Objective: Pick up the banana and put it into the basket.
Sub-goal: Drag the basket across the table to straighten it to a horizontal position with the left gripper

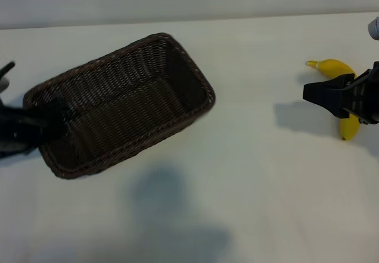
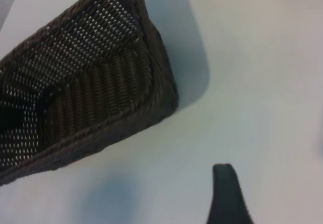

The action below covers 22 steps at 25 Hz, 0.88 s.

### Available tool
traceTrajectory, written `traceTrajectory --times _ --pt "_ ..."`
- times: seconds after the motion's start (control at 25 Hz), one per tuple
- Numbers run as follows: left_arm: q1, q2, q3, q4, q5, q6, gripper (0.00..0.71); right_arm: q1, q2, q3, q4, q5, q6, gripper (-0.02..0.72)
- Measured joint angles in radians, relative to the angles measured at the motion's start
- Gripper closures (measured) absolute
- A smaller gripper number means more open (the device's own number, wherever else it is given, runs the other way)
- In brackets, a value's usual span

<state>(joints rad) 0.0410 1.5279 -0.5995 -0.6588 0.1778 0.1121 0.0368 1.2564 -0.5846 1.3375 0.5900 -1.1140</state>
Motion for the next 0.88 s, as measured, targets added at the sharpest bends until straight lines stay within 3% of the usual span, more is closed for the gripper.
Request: traceTrajectory --times 0.28,0.6,0.88 --pt "0.000 0.002 -0.213 0.016 0.223 0.148 0.551 0.000 0.000 0.000 0.000 0.000 0.000 0.246" --pt "-0.003 0.095 -0.339 -0.016 0.362 0.245 0.551 0.000 0.000 0.000 0.031 -0.004 0.000 0.246" --pt "-0.098 0.245 -0.392 -0.094 0.344 0.339 0.551 0.000 0.000 0.000 0.048 -0.027 0.000 0.246"
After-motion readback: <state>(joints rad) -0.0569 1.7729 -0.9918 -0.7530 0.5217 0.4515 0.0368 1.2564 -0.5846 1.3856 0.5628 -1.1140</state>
